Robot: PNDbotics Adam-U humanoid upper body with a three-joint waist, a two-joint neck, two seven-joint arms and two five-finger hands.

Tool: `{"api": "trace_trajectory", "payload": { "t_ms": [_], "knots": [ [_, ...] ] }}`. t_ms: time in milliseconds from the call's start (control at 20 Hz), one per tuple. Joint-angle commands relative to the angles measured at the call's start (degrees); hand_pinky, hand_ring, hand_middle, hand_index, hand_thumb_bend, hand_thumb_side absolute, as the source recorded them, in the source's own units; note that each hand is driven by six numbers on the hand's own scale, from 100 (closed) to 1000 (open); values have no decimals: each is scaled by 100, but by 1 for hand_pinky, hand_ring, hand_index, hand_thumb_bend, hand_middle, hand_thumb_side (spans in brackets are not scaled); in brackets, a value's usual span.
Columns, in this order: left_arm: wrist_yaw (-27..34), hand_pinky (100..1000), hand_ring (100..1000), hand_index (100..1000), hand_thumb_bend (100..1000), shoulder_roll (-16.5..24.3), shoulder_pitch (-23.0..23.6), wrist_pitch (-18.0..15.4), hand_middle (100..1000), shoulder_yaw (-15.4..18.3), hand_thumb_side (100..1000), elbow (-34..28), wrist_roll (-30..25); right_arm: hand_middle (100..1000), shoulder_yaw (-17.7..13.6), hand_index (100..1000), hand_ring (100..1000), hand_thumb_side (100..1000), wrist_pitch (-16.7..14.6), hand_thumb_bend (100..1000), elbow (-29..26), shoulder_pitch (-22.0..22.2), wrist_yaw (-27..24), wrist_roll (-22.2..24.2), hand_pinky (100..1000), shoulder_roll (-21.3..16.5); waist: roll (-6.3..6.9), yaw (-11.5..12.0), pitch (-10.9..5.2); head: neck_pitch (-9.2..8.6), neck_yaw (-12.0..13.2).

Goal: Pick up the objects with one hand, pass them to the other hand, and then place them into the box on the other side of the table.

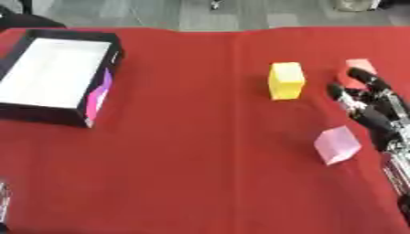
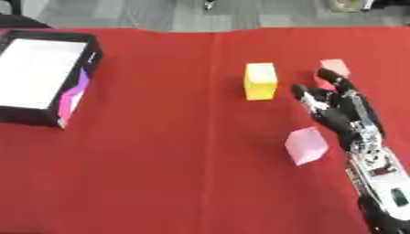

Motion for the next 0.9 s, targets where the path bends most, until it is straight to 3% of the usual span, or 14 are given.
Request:
{"api": "trace_trajectory", "payload": {
  "t_ms": [50, 250, 500, 700, 900],
  "knots": [
    [0, 706, 696, 828, 593, 91, -27, 5, 812, 47, 648, -50, 6, 908, -35, 886, 751, 361, -16, 496, -146, -55, -3, 67, 836, -259, 13, -1, -145, -9, 3],
    [-8, 706, 696, 828, 592, 127, -9, 10, 812, 55, 648, -48, 12, 912, 7, 892, 760, 344, 146, 526, -576, -98, -103, 431, 842, -900, -10, -9, -157, -9, 18],
    [-20, 706, 696, 827, 592, 198, 28, 19, 812, 63, 648, -41, 23, 909, 10, 893, 783, 343, 592, 550, -1332, -126, -261, 1540, 862, -2324, -66, -60, -190, -9, 18],
    [-31, 706, 695, 827, 589, 230, 43, 31, 812, 47, 648, -32, 6, 911, 49, 896, 807, 342, 473, 543, -1388, -204, -151, 2696, 882, -3254, -93, -102, -214, -9, 3],
    [-37, 705, 695, 826, 588, 266, 48, 40, 810, 49, 647, -31, 11, 913, 81, 905, 833, 320, 157, 544, -1392, -246, 246, 3843, 902, -3884, -94, -120, -224, -9, -40]
  ]
}}
